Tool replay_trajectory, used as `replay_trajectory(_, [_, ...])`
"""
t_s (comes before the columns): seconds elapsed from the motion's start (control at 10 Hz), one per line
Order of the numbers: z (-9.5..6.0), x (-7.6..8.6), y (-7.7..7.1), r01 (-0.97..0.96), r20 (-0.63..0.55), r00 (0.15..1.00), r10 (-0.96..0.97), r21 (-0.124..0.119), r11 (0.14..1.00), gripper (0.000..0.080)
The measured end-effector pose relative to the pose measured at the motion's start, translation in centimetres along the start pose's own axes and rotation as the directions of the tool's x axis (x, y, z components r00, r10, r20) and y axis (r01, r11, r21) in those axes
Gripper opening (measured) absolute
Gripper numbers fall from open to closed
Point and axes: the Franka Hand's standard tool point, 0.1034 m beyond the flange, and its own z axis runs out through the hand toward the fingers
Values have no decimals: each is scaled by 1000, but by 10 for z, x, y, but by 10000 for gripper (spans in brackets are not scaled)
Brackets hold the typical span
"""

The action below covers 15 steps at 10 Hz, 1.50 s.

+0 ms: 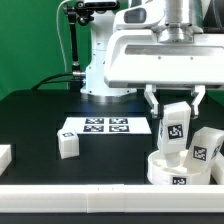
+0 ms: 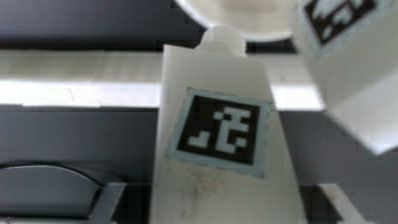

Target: Assemble stool

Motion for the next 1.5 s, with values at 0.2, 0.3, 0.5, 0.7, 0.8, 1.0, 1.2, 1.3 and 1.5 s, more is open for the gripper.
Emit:
replay_trajectory(0.2, [-5, -10, 5, 10, -5, 1000, -10, -3, 1000, 327])
replay_trajectory(0.3, [-3, -10, 4, 12, -3, 1000, -12, -3, 1000, 327])
replay_trajectory(0.5, [-3, -11, 4, 13, -2, 1000, -13, -3, 1000, 327])
replay_trajectory(0.7, [-2, -17, 4, 60, 7, 998, -59, -5, 998, 327])
replay_trajectory(0.8, [-1, -20, 4, 91, 12, 996, -91, -4, 996, 327])
replay_trajectory(1.0, [0, -22, 5, 112, 17, 994, -111, -5, 994, 327])
replay_trajectory(1.2, [3, -24, 7, 119, 22, 993, -119, -8, 993, 327])
replay_trajectory(1.3, [4, -26, 11, 126, 28, 992, -125, -11, 992, 327])
replay_trajectory(1.5, [5, -28, 17, 124, 32, 992, -124, -15, 992, 327])
